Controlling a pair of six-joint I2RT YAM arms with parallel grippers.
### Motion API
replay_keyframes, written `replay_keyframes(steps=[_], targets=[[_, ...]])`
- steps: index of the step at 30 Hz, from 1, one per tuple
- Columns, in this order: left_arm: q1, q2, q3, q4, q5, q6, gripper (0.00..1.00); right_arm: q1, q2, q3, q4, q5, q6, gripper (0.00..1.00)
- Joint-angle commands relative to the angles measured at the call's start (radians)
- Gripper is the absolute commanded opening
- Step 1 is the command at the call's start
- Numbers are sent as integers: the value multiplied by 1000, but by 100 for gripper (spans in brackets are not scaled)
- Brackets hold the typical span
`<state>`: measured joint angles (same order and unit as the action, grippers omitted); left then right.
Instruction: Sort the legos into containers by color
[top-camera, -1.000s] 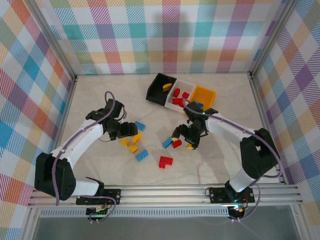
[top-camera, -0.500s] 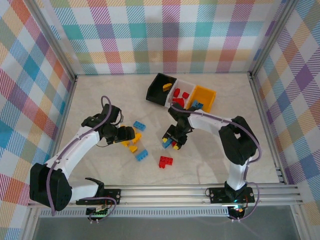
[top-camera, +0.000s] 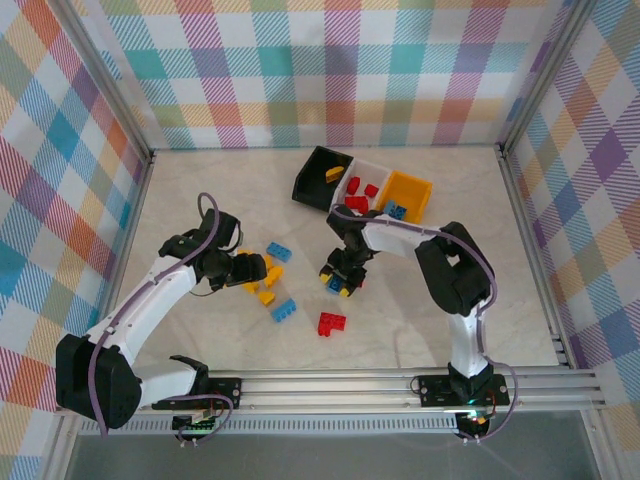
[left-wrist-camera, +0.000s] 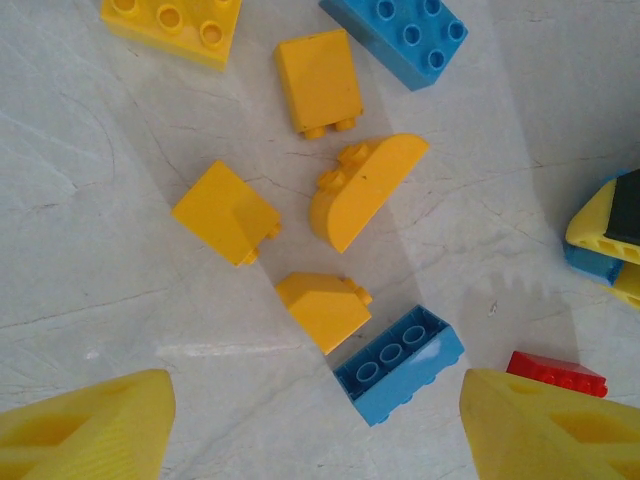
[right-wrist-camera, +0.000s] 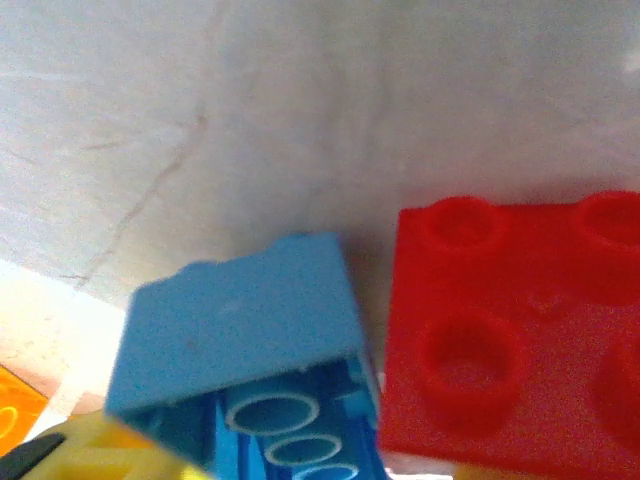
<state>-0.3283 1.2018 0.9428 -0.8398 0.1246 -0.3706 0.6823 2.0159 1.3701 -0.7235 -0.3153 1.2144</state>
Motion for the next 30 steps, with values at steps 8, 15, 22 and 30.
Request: replay_keyframes(steps=[8,15,22,30], targets=[[9,-21,-24,-21,-23,0,76,5,39,97,-35,13,-73,33],[9,6,-30,20,10,-21,76,0,-57,172,-55,31,-154,30],[8,86,8,74,66,-35,76,-128,-158,255,-138,84,-260,30],[9,167,72,70,88,-4,75,-390,-115,345,-208,113,-413,30]])
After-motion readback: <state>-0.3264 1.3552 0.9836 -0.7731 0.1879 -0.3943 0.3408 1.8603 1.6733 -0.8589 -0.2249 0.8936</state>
